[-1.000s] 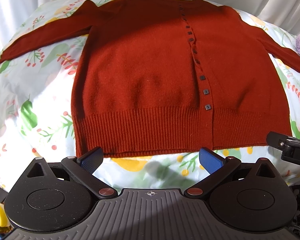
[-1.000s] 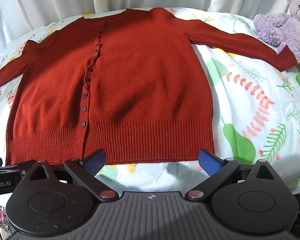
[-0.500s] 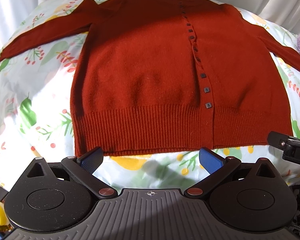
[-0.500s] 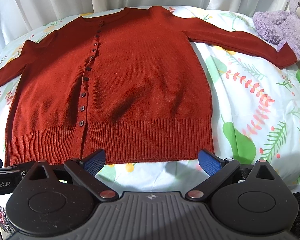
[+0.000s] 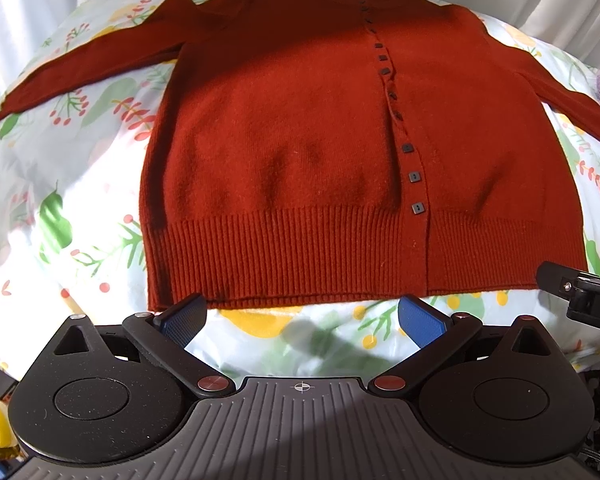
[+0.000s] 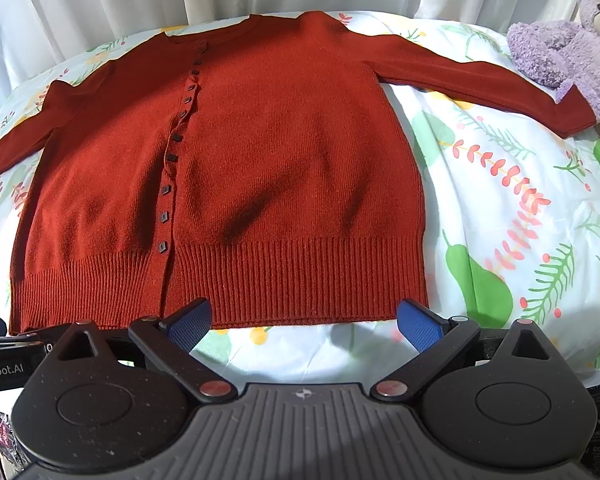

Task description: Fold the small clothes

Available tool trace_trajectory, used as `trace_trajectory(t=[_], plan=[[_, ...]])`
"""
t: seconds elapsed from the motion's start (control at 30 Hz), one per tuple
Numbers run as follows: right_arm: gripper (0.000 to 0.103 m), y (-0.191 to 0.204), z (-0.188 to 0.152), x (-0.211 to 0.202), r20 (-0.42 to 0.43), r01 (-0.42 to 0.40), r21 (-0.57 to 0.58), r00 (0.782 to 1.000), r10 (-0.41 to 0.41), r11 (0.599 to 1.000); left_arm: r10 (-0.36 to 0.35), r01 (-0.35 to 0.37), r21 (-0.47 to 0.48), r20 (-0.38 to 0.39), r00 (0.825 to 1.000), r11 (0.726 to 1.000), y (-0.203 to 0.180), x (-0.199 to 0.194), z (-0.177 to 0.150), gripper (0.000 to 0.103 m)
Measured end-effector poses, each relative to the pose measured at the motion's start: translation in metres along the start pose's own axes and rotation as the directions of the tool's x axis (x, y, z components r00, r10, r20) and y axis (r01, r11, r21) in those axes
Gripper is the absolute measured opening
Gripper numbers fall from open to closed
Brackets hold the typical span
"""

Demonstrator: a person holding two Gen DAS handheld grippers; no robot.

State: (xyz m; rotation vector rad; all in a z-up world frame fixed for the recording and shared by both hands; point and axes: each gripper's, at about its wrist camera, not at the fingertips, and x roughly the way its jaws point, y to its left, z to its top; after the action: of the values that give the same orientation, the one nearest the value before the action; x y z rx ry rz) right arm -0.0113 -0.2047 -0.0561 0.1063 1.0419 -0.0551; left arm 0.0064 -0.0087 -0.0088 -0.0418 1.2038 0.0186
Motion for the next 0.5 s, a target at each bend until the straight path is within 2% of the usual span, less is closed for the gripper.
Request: trace_trajectory(t=[0.5], plan=[[0.099, -0.0015, 0.0019, 0.0055, -0.014, -0.016, -0.008, 1.0, 0.016, 1.0, 0.01, -0.01, -0.006, -0.019, 1.0, 1.0, -0.0028, 0.0034, 0.0027, 0.103]])
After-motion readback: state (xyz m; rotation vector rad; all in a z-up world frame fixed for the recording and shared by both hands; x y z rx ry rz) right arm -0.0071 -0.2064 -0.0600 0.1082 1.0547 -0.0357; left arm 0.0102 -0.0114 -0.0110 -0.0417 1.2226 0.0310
